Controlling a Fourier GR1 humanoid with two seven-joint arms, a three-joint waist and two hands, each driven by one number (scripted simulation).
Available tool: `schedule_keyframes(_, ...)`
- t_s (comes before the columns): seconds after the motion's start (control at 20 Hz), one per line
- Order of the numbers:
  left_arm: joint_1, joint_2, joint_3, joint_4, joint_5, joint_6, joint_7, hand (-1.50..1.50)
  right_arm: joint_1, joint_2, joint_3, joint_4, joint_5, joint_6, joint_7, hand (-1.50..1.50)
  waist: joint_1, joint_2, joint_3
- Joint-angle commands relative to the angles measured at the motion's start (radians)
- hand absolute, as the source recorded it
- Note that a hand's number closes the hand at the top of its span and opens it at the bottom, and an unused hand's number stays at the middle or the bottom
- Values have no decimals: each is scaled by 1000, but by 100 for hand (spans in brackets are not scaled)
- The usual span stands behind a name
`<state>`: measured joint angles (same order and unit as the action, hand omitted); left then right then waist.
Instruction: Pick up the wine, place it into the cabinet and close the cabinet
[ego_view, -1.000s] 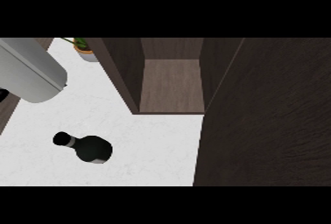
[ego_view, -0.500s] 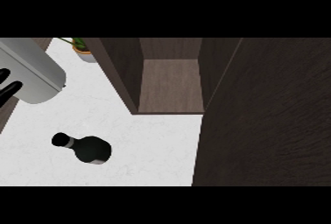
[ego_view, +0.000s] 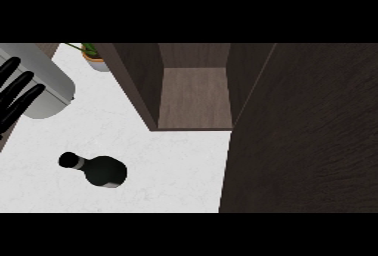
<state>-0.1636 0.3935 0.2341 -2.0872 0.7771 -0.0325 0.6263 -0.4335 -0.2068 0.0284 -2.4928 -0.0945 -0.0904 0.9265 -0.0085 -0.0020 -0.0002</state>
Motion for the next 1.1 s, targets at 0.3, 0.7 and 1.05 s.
schedule_keyframes(0.3, 26, -60, -40, 170, -144, -114, -142, -150, -78, 14, 34, -79, 3, -46, 92, -150, 3, 1, -1)
schedule_keyframes(0.7, 145, -94, -40, 268, -220, -230, -253, -150, -155, -34, -62, -90, -76, -49, 177, -150, 2, 0, -1)
schedule_keyframes(1.05, 160, -123, -54, 351, -277, -274, -317, -150, -155, -45, -64, -114, -75, -53, 198, -150, 2, -1, 0)
